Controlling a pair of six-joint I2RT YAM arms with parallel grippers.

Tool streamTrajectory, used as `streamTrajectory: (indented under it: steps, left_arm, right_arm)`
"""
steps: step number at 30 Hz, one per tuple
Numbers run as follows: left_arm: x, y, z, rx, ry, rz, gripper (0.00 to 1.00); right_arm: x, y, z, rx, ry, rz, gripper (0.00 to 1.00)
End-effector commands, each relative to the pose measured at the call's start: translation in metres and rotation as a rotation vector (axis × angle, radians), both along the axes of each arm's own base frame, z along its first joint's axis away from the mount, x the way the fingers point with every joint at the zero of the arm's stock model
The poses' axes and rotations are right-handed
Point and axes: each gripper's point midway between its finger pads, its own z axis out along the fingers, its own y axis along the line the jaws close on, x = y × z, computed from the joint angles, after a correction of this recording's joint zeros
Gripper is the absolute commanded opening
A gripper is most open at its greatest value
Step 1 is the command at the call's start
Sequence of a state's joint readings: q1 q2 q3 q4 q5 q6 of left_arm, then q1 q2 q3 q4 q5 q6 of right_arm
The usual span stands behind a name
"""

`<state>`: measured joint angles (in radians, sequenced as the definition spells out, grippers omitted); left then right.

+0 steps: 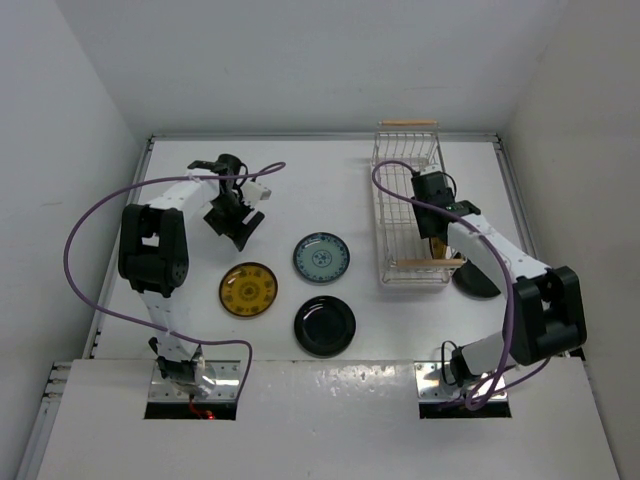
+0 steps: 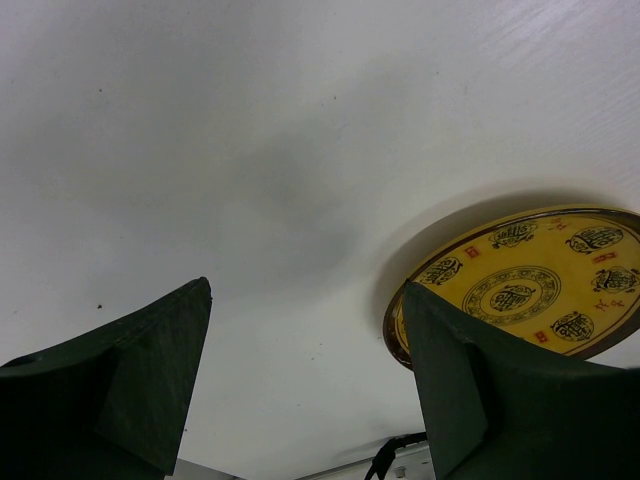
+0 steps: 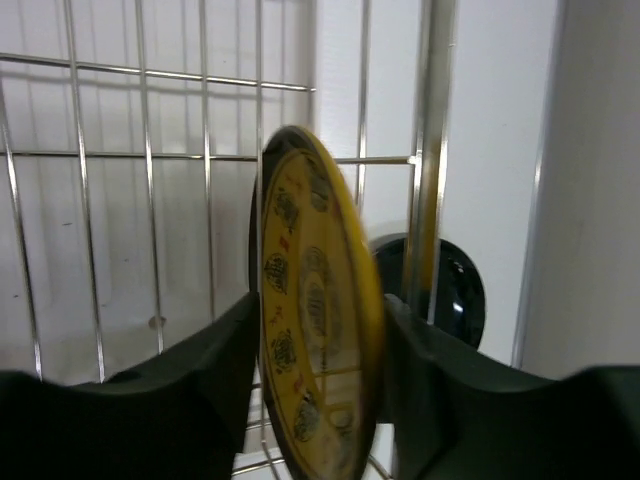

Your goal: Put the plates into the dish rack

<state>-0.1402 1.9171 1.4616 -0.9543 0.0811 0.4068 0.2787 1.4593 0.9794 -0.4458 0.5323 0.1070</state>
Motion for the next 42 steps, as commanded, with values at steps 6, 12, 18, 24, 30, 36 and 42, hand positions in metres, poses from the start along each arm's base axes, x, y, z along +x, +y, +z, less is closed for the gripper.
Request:
streamTrajectory:
  steps: [6, 12, 18, 24, 30, 36, 42]
  left_arm:
    - [0.009, 0.004, 0.003, -0.002, -0.018, 0.016, 0.81]
    - [0.009, 0.002, 0.005, -0.011, -0.017, 0.015, 0.81]
    - [0.012, 0.002, 0.008, -0.012, -0.026, 0.015, 0.81]
    - [0.011, -0.002, 0.004, -0.030, -0.014, 0.012, 0.80]
    - [0.009, -0.005, 0.008, -0.048, -0.012, 0.008, 0.80]
    - [0.007, -0.001, 0.008, -0.066, -0.001, 0.024, 0.80]
    - [0.013, 0.005, 0.012, -0.068, -0.020, 0.043, 0.80]
  right_arm:
    - [0.020, 0.003, 0.045, 0.019, -0.115, 0.006, 0.58]
    - [0.027, 0.010, 0.114, 0.167, -0.271, 0.000, 0.78]
    - [-0.008, -0.043, 0.127, 0.473, -0.424, -0.268, 0.88]
    - [-0.070, -0.106, 0.025, 0.576, -0.293, -0.707, 0.86]
    - [-0.109, -0.126, -0.054, 0.773, -0.244, -1.054, 0.80]
    - [-0.134, -0.131, -0.103, 0.713, -0.185, -1.211, 0.77]
    - [-0.134, -0.121, -0.129, 0.787, -0.200, -1.265, 0.54]
